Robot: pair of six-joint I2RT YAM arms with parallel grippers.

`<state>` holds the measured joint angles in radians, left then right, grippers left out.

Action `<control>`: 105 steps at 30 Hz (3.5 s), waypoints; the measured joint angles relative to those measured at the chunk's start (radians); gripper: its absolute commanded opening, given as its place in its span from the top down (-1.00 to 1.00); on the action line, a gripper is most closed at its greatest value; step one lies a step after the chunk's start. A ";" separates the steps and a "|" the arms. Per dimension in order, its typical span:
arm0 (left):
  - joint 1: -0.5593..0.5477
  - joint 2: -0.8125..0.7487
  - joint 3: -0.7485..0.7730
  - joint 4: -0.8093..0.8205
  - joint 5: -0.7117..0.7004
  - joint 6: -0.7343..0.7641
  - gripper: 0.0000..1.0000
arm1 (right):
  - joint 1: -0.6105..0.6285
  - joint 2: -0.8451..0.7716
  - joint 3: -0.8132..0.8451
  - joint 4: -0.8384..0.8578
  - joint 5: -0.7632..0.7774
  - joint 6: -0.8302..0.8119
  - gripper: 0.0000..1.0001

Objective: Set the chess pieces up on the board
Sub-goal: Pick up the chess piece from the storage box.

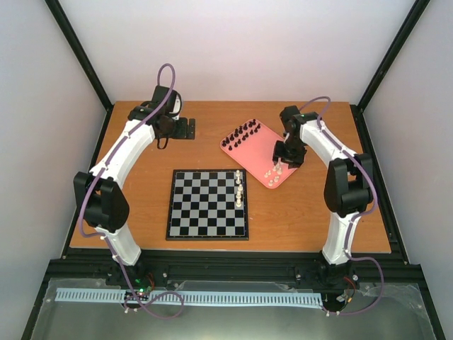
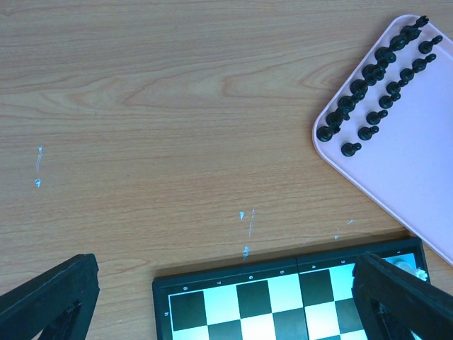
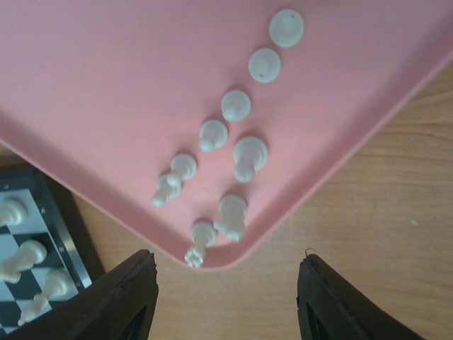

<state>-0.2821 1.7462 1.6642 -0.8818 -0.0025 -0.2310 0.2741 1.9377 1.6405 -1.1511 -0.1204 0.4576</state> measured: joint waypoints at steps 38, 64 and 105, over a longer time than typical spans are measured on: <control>0.000 0.061 0.031 -0.039 -0.016 0.000 -0.99 | -0.084 0.116 -0.060 0.116 -0.092 -0.002 0.06; 0.000 0.063 0.031 -0.040 -0.040 0.002 -0.99 | -0.084 0.179 -0.020 0.138 -0.123 -0.002 0.63; 0.000 0.057 0.014 -0.040 -0.058 0.005 -0.99 | -0.066 0.179 -0.021 0.119 -0.109 -0.031 0.83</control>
<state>-0.2821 1.8030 1.6783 -0.9215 -0.0601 -0.2264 0.2085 2.1162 1.6196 -1.0325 -0.2298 0.4267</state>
